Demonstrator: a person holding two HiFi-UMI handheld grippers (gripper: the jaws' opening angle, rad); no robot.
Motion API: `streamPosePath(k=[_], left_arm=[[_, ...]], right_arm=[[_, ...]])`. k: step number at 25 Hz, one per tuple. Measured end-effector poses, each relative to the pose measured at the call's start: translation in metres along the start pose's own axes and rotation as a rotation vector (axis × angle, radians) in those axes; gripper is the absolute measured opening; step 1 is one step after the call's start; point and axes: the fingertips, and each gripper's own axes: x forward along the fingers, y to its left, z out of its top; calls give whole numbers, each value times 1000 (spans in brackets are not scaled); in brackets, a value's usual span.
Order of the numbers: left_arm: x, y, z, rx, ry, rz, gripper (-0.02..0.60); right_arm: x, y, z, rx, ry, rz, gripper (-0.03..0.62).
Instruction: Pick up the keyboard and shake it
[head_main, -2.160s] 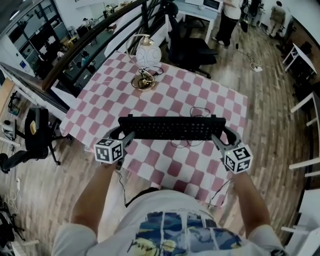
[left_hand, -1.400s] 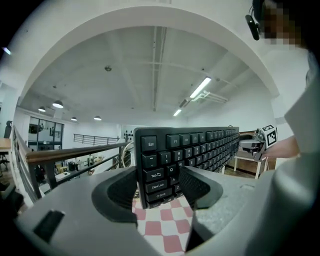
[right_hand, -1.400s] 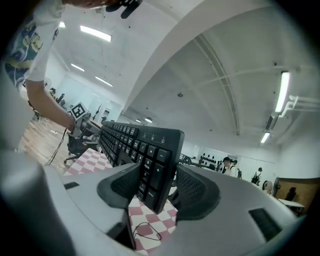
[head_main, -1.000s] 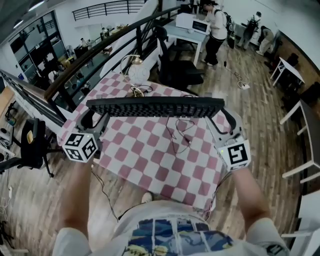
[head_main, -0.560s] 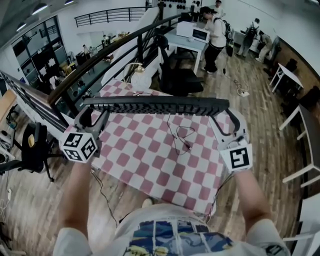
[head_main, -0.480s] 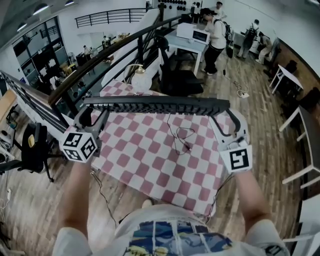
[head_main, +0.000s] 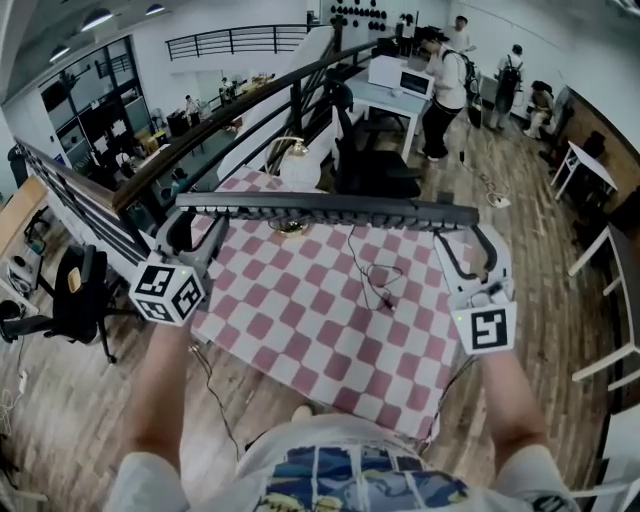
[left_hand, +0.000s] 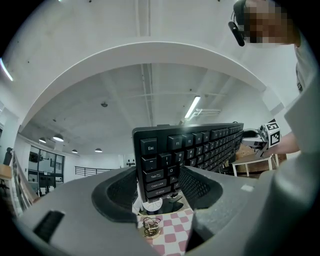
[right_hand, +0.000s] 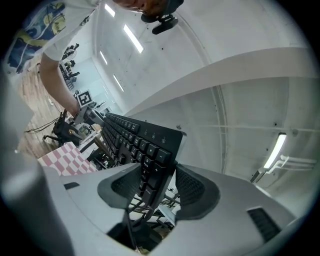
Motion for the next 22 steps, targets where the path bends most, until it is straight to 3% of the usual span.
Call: streamPosePath(k=[22], left_arm=[[-5, -1, 11, 41, -20, 16, 258]], right_arm=[[3, -3, 1, -42, -26, -6, 213]])
